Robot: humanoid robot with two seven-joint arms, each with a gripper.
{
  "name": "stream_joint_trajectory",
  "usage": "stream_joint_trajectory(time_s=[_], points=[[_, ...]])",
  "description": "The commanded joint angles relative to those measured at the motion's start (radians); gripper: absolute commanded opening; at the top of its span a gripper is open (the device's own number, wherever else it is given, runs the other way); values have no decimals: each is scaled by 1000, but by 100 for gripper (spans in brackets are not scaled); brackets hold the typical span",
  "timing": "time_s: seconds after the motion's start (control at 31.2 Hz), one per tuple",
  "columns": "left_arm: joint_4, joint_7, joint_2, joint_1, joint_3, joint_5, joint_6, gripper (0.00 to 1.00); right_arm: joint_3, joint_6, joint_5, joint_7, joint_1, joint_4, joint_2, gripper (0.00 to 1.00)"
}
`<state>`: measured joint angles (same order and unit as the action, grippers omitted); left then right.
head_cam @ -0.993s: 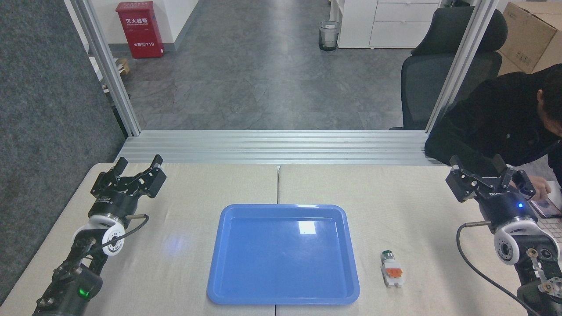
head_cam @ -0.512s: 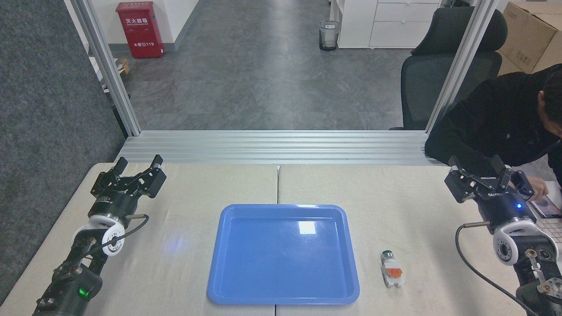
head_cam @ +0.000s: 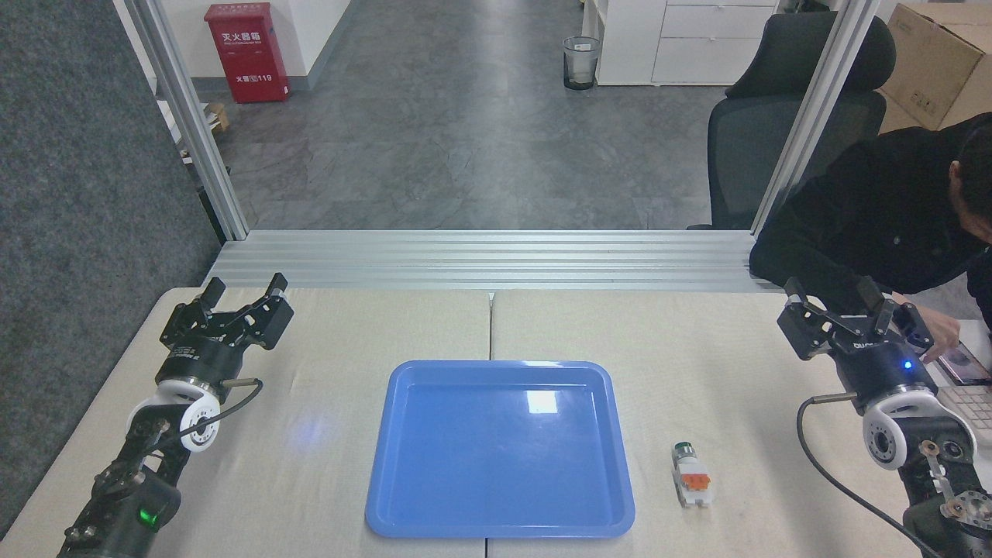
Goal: Pick up switch part and place in tray
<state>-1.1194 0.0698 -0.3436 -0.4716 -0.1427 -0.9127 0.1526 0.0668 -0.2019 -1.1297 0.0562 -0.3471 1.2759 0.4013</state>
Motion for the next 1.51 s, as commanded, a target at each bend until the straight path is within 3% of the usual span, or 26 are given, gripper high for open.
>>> stream_joint_trajectory(time_s=[0.0,0.74,1.12,1.47], points=[[0,1,0,-1,0,0,-1,100,-4,1,-1,2,-4,13,-7,98],[0,1,0,-1,0,0,-1,100,-7,1,-1,1,5,13,-9,98],[0,1,0,-1,0,0,-1,100,-5,9,-10,2,48,59,-41,98],[0,1,0,-1,0,0,-1,100,-7,72,-13,40,160,163,-147,98]])
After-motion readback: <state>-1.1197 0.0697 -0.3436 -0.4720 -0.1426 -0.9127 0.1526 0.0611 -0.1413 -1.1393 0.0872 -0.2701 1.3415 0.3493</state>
